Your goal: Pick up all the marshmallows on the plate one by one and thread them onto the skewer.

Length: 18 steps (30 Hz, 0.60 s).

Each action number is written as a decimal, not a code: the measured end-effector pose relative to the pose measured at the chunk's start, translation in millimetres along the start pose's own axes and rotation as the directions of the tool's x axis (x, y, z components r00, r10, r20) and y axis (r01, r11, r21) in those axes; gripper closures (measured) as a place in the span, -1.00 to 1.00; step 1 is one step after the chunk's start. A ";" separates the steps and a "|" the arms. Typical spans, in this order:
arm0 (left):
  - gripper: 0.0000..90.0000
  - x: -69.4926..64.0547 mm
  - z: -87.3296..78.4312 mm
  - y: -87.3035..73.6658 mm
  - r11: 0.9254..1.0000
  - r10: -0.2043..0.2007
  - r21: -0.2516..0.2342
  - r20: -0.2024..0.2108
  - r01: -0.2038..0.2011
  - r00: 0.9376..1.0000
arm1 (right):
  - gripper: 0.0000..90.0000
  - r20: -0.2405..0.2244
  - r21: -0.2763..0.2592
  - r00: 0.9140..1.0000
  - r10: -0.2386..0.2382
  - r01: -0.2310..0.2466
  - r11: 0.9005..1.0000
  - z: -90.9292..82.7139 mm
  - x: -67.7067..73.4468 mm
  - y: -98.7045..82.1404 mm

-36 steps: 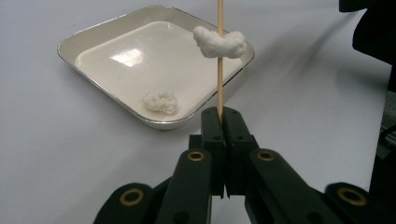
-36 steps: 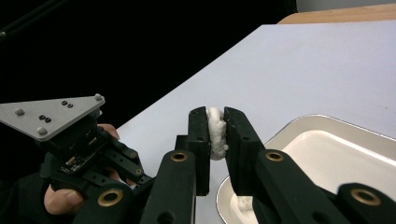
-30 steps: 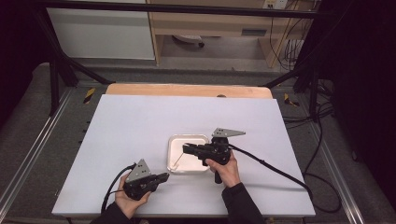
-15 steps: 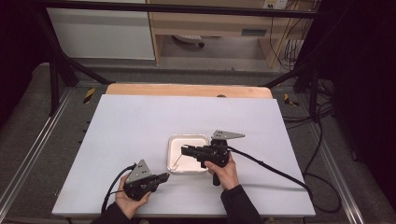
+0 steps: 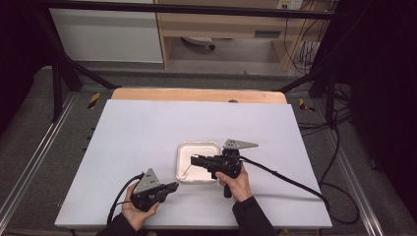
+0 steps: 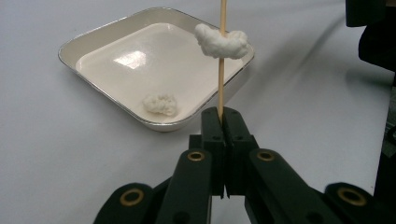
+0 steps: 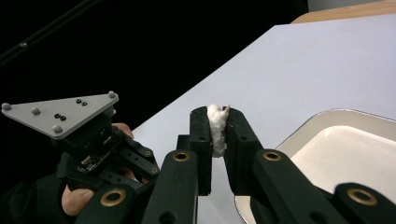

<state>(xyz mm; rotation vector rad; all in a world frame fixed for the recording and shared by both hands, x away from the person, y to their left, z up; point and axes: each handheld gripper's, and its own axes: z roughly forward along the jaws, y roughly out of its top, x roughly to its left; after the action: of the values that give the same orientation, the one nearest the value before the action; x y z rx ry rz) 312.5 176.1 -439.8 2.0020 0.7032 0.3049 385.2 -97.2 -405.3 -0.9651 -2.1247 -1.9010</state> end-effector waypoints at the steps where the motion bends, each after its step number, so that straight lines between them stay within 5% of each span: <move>1: 0.98 -0.2 -0.2 0.2 1.000 -0.001 -0.001 -0.001 0.001 1.000 | 0.86 0.000 0.000 1.000 0.002 -0.002 1.000 -0.1 0.1 -0.2; 18: 0.98 -1.8 2.9 1.5 1.000 0.006 0.008 0.003 -0.006 1.000 | 0.86 -0.006 -0.010 1.000 0.001 -0.001 1.000 -0.3 0.3 -5.0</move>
<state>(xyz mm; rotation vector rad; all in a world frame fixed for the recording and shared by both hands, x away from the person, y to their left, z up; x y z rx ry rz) 313.0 172.4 -439.9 2.0121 0.6976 0.3025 382.1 -97.4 -409.4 -0.9609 -2.1138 -1.9131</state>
